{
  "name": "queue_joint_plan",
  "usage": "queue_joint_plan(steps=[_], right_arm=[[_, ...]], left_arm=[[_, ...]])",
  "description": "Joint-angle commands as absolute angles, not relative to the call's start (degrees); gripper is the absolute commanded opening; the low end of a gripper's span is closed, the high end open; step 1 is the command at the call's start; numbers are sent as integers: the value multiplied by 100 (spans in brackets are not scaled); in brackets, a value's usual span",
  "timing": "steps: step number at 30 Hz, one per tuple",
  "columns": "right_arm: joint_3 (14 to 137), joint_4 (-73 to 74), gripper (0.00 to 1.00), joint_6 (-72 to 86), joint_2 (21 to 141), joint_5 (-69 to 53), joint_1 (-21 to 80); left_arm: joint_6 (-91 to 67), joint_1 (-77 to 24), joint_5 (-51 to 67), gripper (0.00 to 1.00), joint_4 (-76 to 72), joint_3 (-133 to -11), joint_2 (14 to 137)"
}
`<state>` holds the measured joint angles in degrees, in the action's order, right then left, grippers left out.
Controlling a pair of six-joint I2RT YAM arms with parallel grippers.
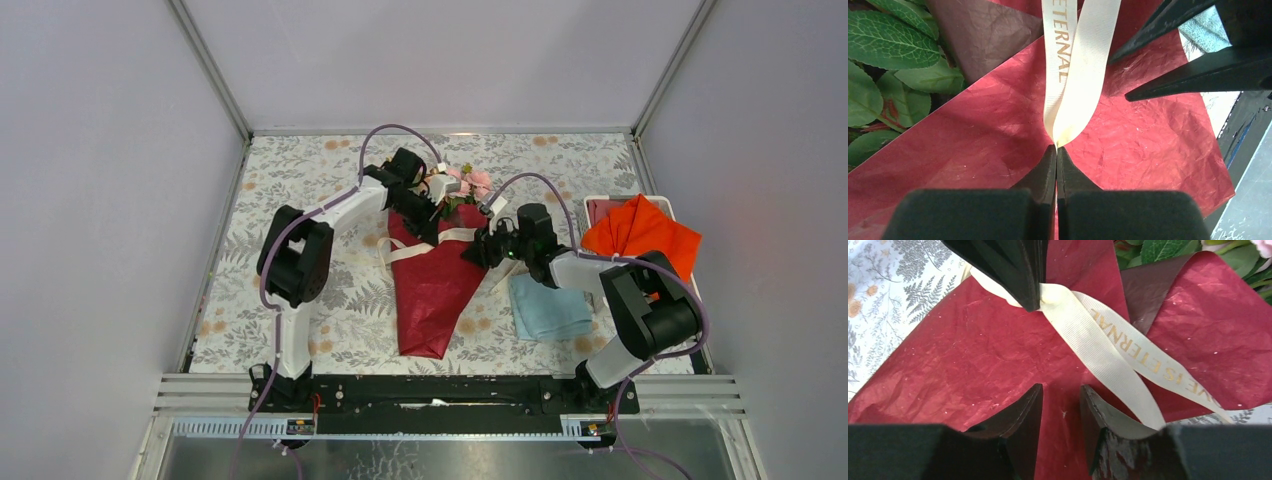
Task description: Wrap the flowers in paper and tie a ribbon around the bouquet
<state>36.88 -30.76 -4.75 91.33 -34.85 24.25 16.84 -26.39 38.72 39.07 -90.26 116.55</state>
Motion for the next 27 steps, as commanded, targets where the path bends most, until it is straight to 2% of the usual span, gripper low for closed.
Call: queue_joint_plan(steps=[1,13,21,24,27], right_arm=[[3941,-3299,43,-1026,9056,-3727,2340],[3834,-3725,50,-1798,9159,-3259,2245],[3809,-3716,50,-1753,9194,-3271,2250],[3695,-3858,50,-1695,9119,-3290,2250],[3714,-3874,50,-1695,9130,-3393,2250]], left_arm=[[1476,-2663,4010,0,3696,-9187,11700],[1563,-2669,3883,0,3890,-9129,11619],[3036,-2972,3680,0,5753,-9257,11327],[3470,-2979,3955,9,6313,-9277,11160],[3511,-2979,3904,11,6486,-9267,11130]])
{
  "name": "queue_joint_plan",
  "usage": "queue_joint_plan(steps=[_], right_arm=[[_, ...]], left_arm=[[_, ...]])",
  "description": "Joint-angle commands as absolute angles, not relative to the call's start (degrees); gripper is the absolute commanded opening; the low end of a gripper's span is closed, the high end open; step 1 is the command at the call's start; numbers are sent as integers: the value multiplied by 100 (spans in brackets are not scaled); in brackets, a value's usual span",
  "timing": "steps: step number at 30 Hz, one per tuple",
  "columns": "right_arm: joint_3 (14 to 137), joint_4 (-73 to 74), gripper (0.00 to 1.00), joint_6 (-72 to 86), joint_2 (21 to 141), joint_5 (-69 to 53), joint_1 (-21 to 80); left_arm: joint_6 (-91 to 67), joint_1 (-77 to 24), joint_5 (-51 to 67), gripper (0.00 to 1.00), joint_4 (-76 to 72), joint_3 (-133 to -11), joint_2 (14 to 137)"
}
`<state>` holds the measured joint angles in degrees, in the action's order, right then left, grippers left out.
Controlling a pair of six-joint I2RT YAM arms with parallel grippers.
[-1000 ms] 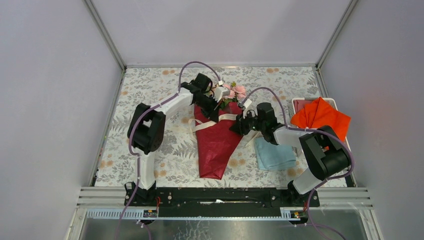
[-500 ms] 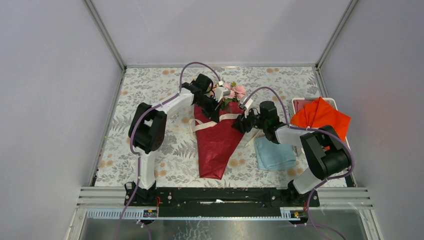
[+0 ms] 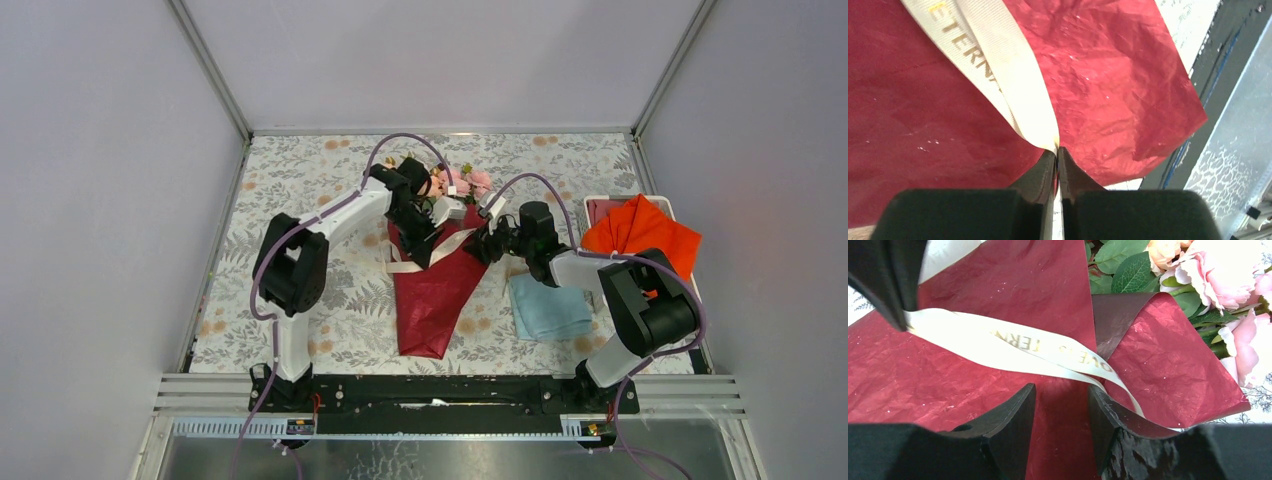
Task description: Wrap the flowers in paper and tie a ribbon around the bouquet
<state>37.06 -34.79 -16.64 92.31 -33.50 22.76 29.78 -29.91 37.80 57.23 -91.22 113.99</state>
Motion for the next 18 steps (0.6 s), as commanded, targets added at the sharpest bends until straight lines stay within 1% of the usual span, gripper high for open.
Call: queue_joint_plan(steps=[1,2,3,8,10,15,18], right_arm=[[3734,-3866,50,-1704,9158,-3427,2250],[3735,-3880,50,-1705,9177,-3462,2250],[3738,-3895,50,-1694,9196,-3489,2250],[3769,-3902,50,-1603,9274,-3571,2266],[3802,-3898,50,-1543,9317,-3550,2280],[3840,-4059,49,-1281,9483,-3489,2341],[3820,-4078,49,-1187,9468,-3422,2364]], left_arm=[[3513,-2979,3921,13,6515,-9244,11164],[3545,-2979,3955,15,6564,-9249,11206],[3590,-2979,3988,20,6631,-9275,11264],[3539,-2975,3550,53,6405,-9356,11237],[3342,-2975,3227,61,6048,-9476,11149],[3035,-3125,2976,66,5251,-9833,11178],[3111,-3281,2893,67,5167,-9938,11377]])
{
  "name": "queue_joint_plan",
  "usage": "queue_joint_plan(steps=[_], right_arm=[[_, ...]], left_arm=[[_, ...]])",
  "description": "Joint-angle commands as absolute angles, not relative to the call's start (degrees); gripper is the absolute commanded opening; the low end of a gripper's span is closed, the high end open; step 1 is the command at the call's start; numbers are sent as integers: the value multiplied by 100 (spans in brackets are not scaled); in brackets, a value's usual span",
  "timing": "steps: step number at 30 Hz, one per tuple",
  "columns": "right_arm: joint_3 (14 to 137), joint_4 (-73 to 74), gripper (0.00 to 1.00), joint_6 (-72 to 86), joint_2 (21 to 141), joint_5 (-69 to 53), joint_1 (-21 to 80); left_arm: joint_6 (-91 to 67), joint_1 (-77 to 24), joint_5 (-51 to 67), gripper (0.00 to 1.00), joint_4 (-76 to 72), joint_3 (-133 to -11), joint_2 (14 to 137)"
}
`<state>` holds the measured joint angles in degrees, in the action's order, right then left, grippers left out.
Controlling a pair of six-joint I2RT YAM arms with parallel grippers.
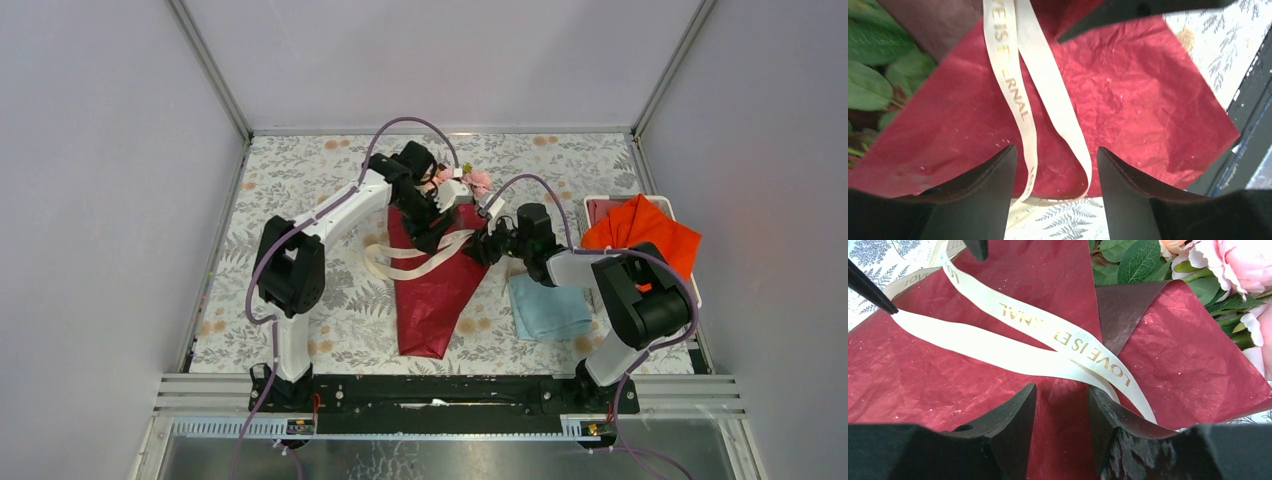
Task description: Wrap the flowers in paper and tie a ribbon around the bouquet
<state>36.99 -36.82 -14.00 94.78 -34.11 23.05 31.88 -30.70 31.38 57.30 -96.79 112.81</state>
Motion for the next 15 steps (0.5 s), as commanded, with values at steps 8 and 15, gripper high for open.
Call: queue_joint_plan(steps=[8,15], right_arm=[[3717,-4063,49,-896,9334,-3322,2364],[3724,-4046,48,-529,9315,-3313,2346]], left_arm=[[3650,-3513,2687,64,4992,-9385,11326],[3844,-3501,2630,68,4321,-8296,10761]])
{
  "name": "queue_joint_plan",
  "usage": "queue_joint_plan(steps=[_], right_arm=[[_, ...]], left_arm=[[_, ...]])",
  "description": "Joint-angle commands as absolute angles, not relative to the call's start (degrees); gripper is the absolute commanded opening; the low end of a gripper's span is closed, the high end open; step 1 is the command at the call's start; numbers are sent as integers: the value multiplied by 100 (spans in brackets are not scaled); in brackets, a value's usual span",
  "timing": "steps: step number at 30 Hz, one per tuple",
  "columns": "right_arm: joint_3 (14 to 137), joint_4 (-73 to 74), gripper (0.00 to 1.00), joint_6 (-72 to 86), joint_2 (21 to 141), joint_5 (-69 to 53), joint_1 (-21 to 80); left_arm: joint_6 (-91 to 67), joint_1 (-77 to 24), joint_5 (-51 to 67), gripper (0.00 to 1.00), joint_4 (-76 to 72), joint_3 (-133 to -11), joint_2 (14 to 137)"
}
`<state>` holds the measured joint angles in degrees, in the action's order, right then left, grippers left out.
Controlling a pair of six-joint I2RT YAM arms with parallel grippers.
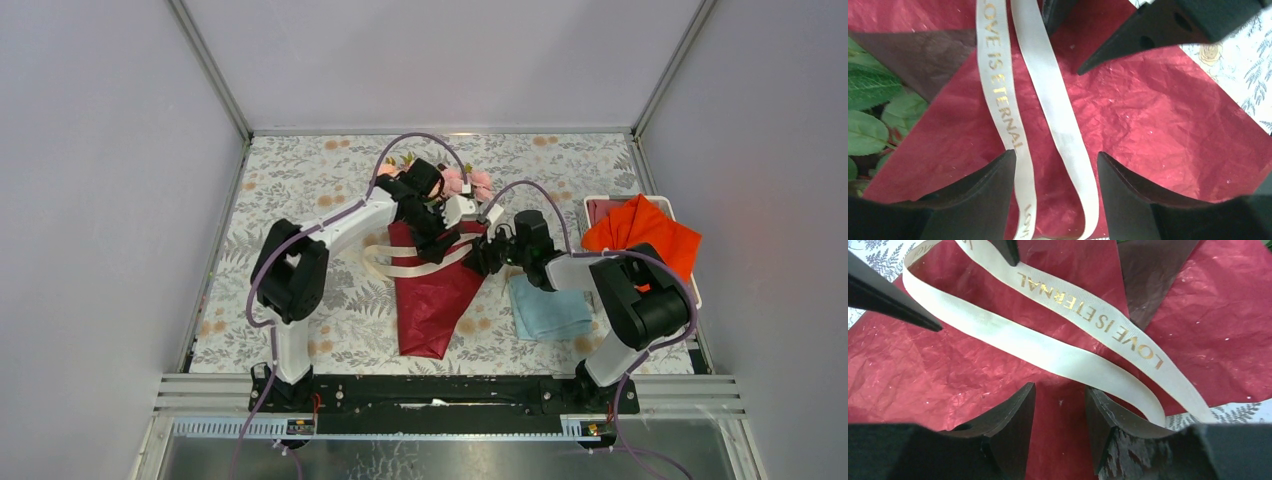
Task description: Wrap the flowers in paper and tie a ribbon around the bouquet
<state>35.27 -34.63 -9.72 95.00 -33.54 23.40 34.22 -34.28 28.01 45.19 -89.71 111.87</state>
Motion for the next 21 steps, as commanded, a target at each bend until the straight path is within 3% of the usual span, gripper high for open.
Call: queue_joint_plan(steps=[1,6,13,21], right_arm=[[3726,-4048,48,-475,9321,-3313,2347],[3628,-4327,45,124,9328,-3022,2340],[3630,-4384,37,1724,9039,-2376,2342],[3889,-2657,37,1883,8369,-2003,2128]], left_arm=[[3875,-3471,2771,68,4245,-8202,10637],[3535,-3023,3423,67,4048,-8388,10514],[3514,-2944,2735,76,3124,-8047,10577],[3559,-2944,2339,73,3058,-7878,10974]])
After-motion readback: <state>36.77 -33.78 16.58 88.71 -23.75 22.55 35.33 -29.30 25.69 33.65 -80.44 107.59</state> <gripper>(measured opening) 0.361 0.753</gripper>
